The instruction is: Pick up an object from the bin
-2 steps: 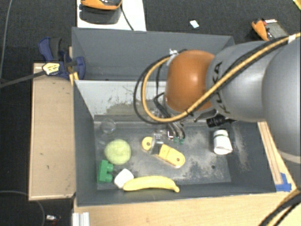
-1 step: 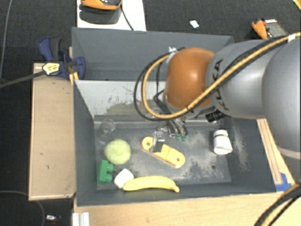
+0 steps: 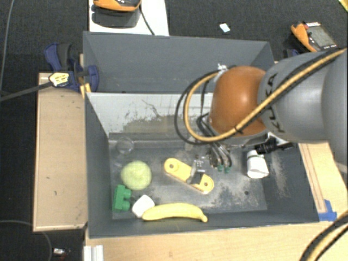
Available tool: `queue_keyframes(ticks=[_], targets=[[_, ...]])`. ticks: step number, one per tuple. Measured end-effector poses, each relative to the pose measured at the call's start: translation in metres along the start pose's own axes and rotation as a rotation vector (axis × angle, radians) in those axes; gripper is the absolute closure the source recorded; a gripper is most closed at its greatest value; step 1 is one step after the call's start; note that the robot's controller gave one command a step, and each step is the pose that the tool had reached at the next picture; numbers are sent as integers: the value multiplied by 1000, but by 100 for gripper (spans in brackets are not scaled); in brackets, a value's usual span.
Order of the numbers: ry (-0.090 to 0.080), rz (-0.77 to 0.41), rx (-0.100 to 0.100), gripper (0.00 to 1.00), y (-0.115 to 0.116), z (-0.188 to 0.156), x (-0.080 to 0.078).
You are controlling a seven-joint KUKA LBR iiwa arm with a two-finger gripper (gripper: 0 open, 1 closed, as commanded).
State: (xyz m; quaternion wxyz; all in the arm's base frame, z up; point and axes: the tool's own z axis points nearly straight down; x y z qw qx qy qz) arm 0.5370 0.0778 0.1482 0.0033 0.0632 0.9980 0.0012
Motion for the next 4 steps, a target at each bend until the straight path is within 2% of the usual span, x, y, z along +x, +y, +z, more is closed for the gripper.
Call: queue_keyframes(ticks=[1,2,3,4], targets=[[0,56,-1,0,-16,-4,6],[-4,-63,-2,0,-22,-2,-11],[-5,-36,-2,0,-2,23,-2],[-7,65,-2,0,3,37,33]])
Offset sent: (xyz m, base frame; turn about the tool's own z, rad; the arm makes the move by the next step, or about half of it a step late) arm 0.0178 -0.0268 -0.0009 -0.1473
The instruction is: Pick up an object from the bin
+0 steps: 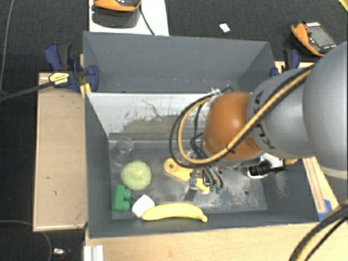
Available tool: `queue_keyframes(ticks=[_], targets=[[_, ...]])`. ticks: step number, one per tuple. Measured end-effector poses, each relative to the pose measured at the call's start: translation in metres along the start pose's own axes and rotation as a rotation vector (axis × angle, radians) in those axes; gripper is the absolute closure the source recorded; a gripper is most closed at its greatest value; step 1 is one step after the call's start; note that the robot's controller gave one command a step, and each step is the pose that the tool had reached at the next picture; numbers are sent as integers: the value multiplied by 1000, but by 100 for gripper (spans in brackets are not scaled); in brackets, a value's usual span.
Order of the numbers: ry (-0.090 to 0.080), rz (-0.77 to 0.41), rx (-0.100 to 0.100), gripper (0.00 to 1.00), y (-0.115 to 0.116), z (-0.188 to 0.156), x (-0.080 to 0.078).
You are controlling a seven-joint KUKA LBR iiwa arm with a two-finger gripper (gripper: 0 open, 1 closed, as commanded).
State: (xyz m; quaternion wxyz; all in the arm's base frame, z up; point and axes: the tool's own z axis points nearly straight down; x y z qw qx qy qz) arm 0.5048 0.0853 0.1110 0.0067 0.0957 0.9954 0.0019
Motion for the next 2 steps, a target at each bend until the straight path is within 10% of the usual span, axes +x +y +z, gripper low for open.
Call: queue_keyframes(ticks=[2], targets=[[-1,96,0,0,-34,12,1]])
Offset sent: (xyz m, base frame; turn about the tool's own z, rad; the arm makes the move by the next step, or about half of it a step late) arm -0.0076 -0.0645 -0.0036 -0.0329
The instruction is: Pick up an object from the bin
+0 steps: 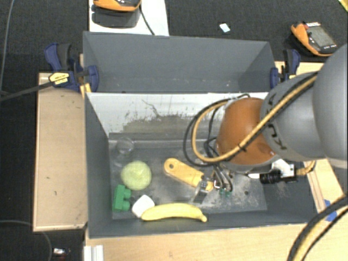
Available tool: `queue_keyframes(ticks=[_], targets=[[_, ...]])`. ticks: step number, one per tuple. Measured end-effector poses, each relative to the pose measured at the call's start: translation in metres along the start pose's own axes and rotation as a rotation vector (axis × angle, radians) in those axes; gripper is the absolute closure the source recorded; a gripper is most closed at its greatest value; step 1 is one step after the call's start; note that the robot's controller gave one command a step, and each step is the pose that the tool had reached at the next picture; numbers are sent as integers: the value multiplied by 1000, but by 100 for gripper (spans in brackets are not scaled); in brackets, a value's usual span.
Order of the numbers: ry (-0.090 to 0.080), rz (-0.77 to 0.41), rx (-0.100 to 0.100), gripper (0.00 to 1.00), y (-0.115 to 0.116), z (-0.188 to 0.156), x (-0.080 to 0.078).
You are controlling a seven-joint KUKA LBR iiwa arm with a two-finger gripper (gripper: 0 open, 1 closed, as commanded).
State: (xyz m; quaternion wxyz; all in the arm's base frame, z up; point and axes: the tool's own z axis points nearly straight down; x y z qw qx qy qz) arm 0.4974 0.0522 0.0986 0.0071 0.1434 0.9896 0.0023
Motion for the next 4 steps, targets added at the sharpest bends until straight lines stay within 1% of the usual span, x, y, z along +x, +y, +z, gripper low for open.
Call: queue_keyframes(ticks=[1,2,3,4], targets=[[-1,-51,-1,0,15,-6,11],[-14,21,-5,0,4,10,14],[-18,46,-6,0,12,18,13],[-19,114,-8,0,16,27,1]])
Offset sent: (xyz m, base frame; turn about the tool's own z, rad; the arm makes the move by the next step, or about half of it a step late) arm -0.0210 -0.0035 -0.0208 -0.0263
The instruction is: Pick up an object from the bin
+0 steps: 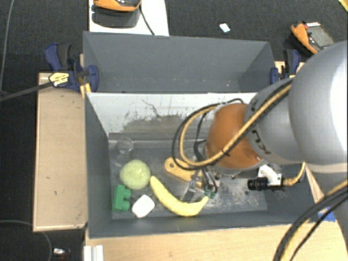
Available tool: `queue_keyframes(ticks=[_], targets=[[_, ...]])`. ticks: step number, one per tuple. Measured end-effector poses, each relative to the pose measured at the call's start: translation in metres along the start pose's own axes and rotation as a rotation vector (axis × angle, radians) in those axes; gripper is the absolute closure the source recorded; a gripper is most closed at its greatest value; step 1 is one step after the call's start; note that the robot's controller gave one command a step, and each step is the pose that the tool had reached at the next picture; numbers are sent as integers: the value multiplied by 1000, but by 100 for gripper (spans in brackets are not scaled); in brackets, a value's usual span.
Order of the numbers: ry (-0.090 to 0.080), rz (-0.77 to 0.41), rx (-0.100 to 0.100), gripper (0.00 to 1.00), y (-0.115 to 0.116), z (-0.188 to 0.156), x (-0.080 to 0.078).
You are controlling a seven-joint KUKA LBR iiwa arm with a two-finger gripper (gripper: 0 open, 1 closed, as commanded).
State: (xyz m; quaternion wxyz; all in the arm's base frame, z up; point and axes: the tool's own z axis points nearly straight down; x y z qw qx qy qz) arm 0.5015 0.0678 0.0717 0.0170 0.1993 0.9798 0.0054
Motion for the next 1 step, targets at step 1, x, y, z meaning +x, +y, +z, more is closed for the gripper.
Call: queue_keyframes(ticks=[1], targets=[[-3,-55,-1,0,62,0,25]])
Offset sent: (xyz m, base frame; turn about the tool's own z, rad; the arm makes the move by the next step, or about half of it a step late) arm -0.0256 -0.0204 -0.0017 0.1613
